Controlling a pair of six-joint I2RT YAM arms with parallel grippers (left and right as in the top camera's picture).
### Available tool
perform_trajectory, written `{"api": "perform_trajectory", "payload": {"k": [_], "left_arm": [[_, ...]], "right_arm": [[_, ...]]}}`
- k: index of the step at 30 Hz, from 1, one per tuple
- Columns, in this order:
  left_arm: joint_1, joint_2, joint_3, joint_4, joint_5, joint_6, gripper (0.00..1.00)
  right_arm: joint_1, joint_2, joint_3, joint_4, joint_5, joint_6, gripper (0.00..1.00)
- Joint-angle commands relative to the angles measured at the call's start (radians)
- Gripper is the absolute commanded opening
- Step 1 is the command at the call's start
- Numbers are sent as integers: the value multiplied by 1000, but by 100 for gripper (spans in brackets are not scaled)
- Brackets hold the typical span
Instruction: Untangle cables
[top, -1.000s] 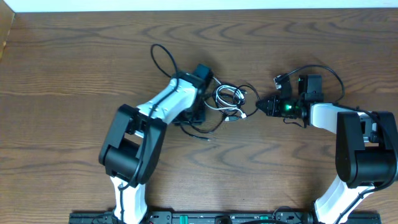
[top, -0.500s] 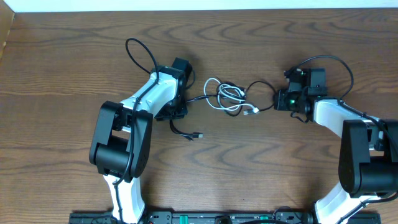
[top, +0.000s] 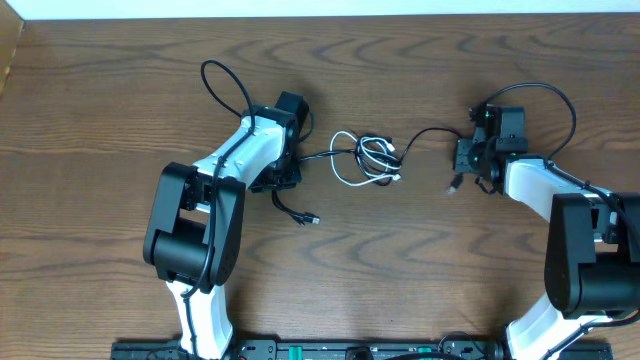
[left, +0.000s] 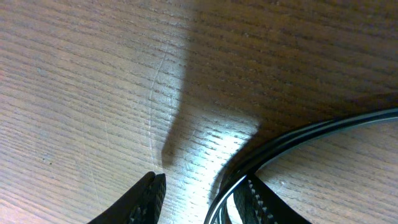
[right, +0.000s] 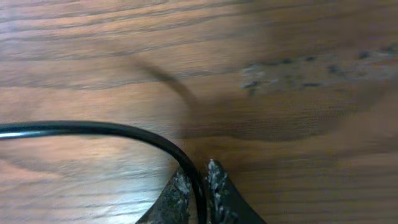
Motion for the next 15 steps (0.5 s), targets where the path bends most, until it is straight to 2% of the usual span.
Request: {"api": "perform_trajectory", "payload": {"k": [1, 7, 9, 15], "left_arm": [[7, 27, -3, 5, -31, 6, 41], [7, 27, -3, 1, -29, 7, 42], [7, 25, 2, -9, -29, 18, 46], [10, 24, 142, -148, 0, 37, 49]], "right_arm": [[-4, 80, -62, -51, 167, -7, 11], [-3, 80, -62, -51, 166, -6, 16], [-3, 80, -62, -51, 166, -6, 19], [-3, 80, -62, -47, 132, -6, 24]]}}
